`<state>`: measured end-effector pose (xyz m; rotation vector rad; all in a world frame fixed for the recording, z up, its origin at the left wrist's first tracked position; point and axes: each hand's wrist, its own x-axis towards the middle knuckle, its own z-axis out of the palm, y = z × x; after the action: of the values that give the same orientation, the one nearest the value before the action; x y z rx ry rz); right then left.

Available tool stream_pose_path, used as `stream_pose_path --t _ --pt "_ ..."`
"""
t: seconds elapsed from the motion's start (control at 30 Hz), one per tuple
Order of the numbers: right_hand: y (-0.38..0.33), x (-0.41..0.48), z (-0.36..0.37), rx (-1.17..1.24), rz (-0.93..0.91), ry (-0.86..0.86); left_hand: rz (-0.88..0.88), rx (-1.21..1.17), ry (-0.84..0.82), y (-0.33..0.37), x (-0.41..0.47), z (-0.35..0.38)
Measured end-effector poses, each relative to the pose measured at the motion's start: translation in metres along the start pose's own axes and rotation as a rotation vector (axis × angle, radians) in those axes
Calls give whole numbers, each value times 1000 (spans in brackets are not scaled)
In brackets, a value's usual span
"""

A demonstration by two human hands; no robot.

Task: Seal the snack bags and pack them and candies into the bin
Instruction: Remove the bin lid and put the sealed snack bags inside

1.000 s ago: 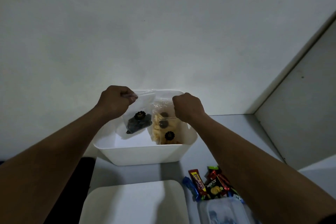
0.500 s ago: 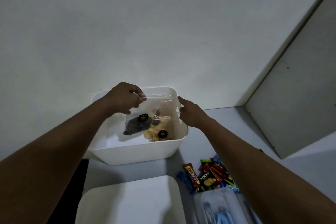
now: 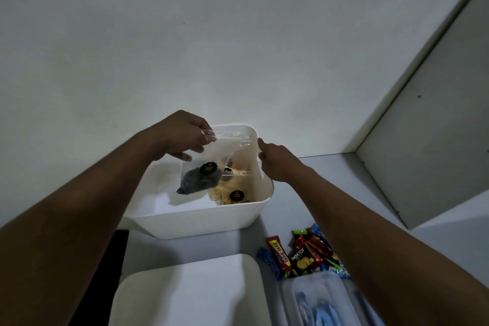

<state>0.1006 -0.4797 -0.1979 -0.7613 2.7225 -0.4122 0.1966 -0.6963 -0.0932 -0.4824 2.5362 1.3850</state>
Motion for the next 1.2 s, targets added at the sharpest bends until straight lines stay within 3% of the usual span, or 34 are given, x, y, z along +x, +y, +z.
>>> stream_pose_path --t 0.77,1.03,1.2 --pt "12 -1 9 178 40 -57 66 8 -1 19 -10 -22" --pt "12 2 -1 223 43 -47 -23 -62 -92 -9 9 28" --pt "18 4 -5 348 47 -59 -52 -111 -58 -38 28 66"
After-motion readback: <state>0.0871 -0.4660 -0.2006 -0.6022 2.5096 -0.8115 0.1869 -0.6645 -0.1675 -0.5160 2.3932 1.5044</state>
